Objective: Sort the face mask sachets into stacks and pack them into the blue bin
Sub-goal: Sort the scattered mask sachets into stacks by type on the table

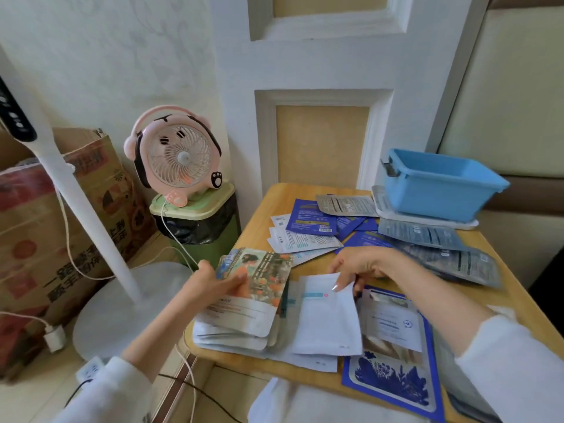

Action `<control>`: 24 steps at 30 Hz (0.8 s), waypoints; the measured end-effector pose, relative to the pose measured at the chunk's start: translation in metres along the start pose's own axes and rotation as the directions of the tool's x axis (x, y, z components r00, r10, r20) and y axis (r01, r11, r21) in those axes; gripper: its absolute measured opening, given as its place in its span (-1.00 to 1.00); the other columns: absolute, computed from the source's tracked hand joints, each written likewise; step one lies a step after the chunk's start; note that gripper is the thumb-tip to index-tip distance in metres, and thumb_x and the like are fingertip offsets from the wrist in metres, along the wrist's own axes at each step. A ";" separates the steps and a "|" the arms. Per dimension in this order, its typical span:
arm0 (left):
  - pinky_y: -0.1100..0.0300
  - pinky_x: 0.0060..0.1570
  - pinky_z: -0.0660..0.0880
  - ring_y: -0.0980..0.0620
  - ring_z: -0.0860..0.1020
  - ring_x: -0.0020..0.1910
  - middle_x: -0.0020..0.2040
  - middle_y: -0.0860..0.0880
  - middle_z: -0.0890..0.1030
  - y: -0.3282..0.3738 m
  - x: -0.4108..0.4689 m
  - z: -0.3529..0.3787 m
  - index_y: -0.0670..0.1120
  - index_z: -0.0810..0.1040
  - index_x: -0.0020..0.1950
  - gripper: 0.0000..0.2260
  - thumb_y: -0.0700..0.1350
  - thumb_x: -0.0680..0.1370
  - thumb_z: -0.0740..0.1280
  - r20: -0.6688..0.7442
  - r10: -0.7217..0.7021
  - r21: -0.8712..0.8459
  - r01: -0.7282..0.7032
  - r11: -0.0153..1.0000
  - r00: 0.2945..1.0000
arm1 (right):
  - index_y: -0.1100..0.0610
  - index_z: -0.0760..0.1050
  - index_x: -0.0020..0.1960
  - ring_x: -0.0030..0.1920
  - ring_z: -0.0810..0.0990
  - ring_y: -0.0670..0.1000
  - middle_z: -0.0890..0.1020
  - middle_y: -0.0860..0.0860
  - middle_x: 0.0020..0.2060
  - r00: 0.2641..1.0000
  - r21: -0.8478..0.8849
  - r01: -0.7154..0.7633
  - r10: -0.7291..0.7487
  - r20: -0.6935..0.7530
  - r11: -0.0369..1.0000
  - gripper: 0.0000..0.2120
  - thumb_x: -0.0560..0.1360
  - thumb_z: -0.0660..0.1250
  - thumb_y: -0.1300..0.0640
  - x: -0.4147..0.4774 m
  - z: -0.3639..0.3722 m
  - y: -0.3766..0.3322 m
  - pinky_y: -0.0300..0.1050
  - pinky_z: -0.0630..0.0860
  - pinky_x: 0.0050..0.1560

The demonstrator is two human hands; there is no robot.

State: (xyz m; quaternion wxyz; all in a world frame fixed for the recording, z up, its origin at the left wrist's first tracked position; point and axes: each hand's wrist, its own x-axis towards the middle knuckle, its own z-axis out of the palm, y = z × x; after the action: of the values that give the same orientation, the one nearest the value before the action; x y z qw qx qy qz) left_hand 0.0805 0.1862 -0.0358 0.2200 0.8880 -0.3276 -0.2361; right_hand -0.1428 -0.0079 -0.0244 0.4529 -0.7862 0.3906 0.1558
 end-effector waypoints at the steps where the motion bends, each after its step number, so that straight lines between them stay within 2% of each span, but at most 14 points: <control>1: 0.09 0.00 0.42 -0.10 0.47 0.08 0.24 -0.17 0.46 -0.002 0.002 0.000 -0.25 0.26 0.32 -0.25 0.31 0.41 0.31 0.019 -0.007 0.030 0.006 1.000 1.000 | 0.17 0.53 -0.05 -0.42 0.58 -0.09 0.61 0.04 -0.29 1.000 -0.001 0.000 0.000 -0.007 1.000 -0.86 0.44 0.38 0.35 0.002 0.007 -0.006 -0.32 0.47 -0.51; 3: 0.06 0.06 0.43 -0.14 0.47 0.13 0.22 -0.19 0.47 -0.004 0.006 0.000 -0.24 0.36 0.24 -0.22 0.40 0.36 0.27 0.015 -0.026 0.140 0.024 0.990 1.000 | 0.10 0.51 -0.13 -0.33 0.56 -0.05 0.58 0.03 -0.26 0.999 -0.067 0.011 -0.014 -0.043 0.998 -0.85 0.41 0.44 0.27 0.007 0.019 -0.017 -0.28 0.48 -0.46; 6: 0.04 0.19 0.36 -0.18 0.39 0.23 0.29 -0.23 0.33 -0.001 0.009 0.002 -0.23 0.37 0.27 -0.17 0.44 0.34 0.23 0.021 -0.060 0.214 0.054 0.975 0.998 | 0.07 0.49 -0.17 -0.17 0.49 -0.03 0.55 -0.02 -0.18 0.976 -0.324 0.057 -0.122 -0.182 0.944 -0.77 0.33 0.53 0.08 0.010 0.028 -0.025 -0.21 0.39 -0.28; 9: 0.06 0.20 0.34 -0.17 0.38 0.28 0.38 -0.23 0.26 0.005 0.006 0.001 -0.24 0.19 0.42 -0.11 0.41 0.37 0.25 0.067 -0.077 0.190 0.063 0.980 0.995 | 0.10 0.51 -0.11 -0.12 0.50 -0.02 0.57 0.03 -0.09 0.959 -0.346 0.085 -0.171 -0.225 0.935 -0.73 0.31 0.55 0.08 0.012 0.035 -0.029 -0.20 0.41 -0.25; 11: 0.04 0.25 0.32 -0.17 0.34 0.34 0.42 -0.23 0.25 0.005 0.006 0.000 -0.24 0.07 0.48 -0.06 0.38 0.37 0.28 0.088 -0.076 0.157 0.061 0.986 0.993 | 0.13 0.52 0.04 0.00 0.52 0.02 0.56 0.03 -0.01 0.958 -0.394 0.074 -0.175 -0.226 0.916 -0.61 0.30 0.56 0.08 0.011 0.039 -0.029 -0.14 0.49 -0.10; 13: 0.03 0.25 0.33 -0.16 0.34 0.35 0.43 -0.22 0.26 0.003 0.008 0.000 -0.23 -0.02 0.50 -0.02 0.35 0.37 0.33 0.110 -0.074 0.091 0.064 0.994 0.991 | 0.11 0.48 0.13 0.05 0.52 0.04 0.51 -0.03 -0.06 0.955 -0.432 0.068 -0.184 -0.232 0.900 -0.52 0.28 0.57 0.09 0.011 0.042 -0.027 -0.10 0.50 -0.02; 16: 0.12 0.04 0.38 -0.08 0.44 0.12 0.36 -0.18 0.38 0.003 0.009 -0.001 -0.24 -0.03 0.50 -0.06 0.25 0.40 0.38 0.132 -0.055 -0.032 0.059 0.998 0.990 | 0.10 0.48 0.07 -0.18 0.45 -0.05 0.43 -0.12 -0.27 0.957 -0.406 0.084 -0.188 -0.222 0.910 -0.57 0.28 0.57 0.23 0.009 0.041 -0.018 -0.24 0.41 -0.28; 18: 0.15 -0.03 0.37 -0.03 0.44 0.00 0.30 -0.16 0.43 0.003 0.012 0.000 -0.23 0.03 0.48 -0.10 0.23 0.40 0.39 0.127 -0.048 -0.036 0.053 0.998 0.991 | 0.06 0.44 -0.05 -0.28 0.37 -0.13 0.41 -0.12 -0.29 0.963 -0.413 0.076 -0.174 -0.206 0.908 -0.64 0.29 0.54 0.30 0.005 0.036 -0.008 -0.28 0.31 -0.36; 20: 0.17 -0.07 0.36 -0.01 0.44 -0.04 0.24 -0.13 0.46 0.002 0.013 0.000 -0.23 0.09 0.46 -0.13 0.24 0.39 0.40 0.115 -0.041 -0.018 0.044 0.999 0.993 | 0.03 0.42 -0.13 -0.28 0.36 -0.14 0.42 -0.13 -0.28 0.968 -0.426 0.052 -0.150 -0.201 0.903 -0.66 0.30 0.53 0.29 -0.001 0.028 0.004 -0.28 0.28 -0.36; 24: 0.17 -0.10 0.41 0.00 0.49 -0.05 0.08 -0.07 0.47 -0.001 0.017 0.000 -0.18 0.18 0.43 -0.16 0.26 0.35 0.42 0.126 -0.025 -0.050 0.031 0.998 0.992 | 0.05 0.43 -0.12 -0.26 0.39 -0.12 0.44 -0.13 -0.28 0.969 -0.423 0.029 -0.129 -0.211 0.906 -0.69 0.31 0.53 0.26 -0.007 0.020 0.019 -0.27 0.29 -0.37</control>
State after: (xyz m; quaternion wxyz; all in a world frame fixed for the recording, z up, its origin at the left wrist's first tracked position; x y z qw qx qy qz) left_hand 0.0921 0.1750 -0.0408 0.2184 0.8700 -0.3221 -0.3029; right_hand -0.1594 0.0068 -0.0419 0.2315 -0.8927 0.3666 0.1231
